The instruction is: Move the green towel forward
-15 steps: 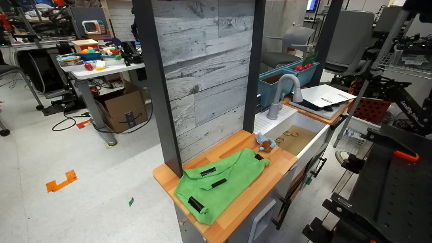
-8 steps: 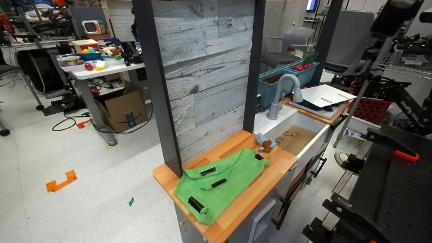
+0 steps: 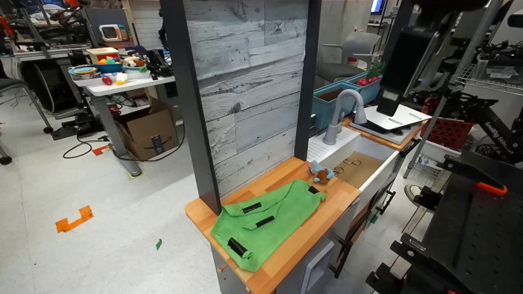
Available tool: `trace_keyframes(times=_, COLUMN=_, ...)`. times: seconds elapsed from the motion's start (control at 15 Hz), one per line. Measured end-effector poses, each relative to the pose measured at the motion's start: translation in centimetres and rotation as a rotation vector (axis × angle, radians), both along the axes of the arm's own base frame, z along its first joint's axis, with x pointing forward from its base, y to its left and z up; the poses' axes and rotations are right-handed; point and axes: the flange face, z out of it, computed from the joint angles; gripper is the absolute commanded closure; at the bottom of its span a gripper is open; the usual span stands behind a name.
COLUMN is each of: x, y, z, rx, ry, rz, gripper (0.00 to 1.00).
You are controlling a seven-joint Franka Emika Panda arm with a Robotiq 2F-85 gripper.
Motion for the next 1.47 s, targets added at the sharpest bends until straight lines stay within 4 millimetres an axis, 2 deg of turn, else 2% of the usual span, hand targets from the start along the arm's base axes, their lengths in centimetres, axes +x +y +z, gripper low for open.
trace_keyframes(times=0.33, x=3.5, y=0.3, z=-5.7, rx=0.006, ry=0.075, rz=0.021, gripper=0.00)
trace_keyframes(times=0.8, x=7.6, y=3.6, z=-12.9, rx=0.050, ry=0.084, rz=0.058, gripper=0.00)
trace_keyframes(times=1.13, x=9.4, y=6.3, z=-16.6, rx=0.069, ry=0.069, rz=0.074, gripper=0.00)
trace_keyframes(times=1.47, x=10.2, y=8.5, z=-20.4, rx=0.094, ry=0.088, rz=0.076, gripper=0.00)
